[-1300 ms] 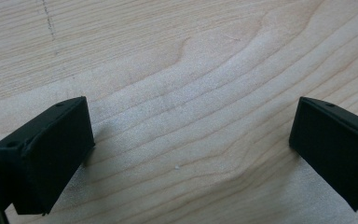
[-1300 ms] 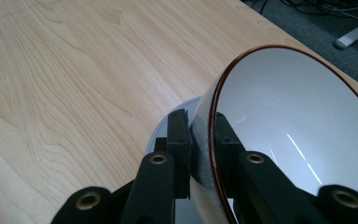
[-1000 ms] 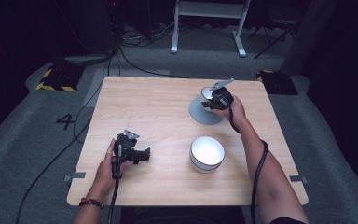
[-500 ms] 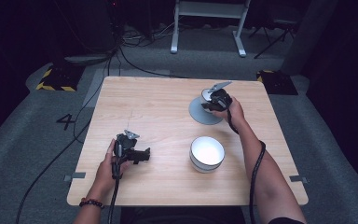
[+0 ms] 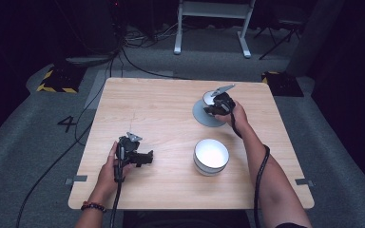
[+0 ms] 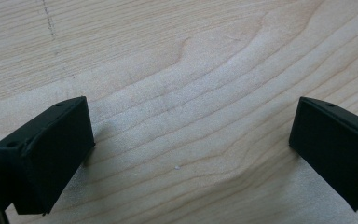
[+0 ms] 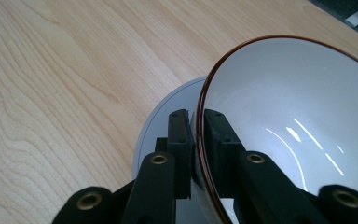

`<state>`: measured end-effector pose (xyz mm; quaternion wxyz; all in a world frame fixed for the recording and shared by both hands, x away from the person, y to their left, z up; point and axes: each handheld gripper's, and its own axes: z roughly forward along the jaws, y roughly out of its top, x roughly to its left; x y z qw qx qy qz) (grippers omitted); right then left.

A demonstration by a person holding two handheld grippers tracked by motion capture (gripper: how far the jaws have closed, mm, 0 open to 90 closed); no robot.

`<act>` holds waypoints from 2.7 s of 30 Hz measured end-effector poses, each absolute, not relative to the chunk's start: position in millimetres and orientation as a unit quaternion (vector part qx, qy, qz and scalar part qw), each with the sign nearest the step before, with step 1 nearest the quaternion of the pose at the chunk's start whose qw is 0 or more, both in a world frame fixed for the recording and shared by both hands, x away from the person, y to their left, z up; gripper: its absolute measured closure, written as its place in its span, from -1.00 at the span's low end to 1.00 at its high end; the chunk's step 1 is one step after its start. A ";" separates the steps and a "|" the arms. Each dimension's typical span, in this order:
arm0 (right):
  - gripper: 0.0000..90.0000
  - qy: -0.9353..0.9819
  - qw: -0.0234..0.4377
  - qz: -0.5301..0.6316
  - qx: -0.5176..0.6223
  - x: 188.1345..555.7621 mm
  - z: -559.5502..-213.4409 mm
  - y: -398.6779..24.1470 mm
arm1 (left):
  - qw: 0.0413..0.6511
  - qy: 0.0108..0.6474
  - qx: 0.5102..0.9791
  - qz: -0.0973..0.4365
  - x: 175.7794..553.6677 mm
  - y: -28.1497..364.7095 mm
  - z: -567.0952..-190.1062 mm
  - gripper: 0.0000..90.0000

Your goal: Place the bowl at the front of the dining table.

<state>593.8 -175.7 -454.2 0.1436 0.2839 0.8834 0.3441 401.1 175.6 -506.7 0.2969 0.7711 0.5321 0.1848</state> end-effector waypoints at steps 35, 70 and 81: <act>0.68 0.888 0.143 0.336 0.279 588.0 -456.5 -175.1 | 0.295 0.532 0.772 0.185 401.1 175.7 -506.6 -1.00; 0.18 0.883 0.152 0.355 0.265 561.4 -436.0 -191.1 | 0.297 0.532 0.771 0.185 401.1 175.6 -506.7 -1.00; -0.16 0.887 0.166 0.350 0.251 551.2 -430.2 -188.9 | 0.297 0.532 0.771 0.185 401.1 175.6 -506.7 -1.00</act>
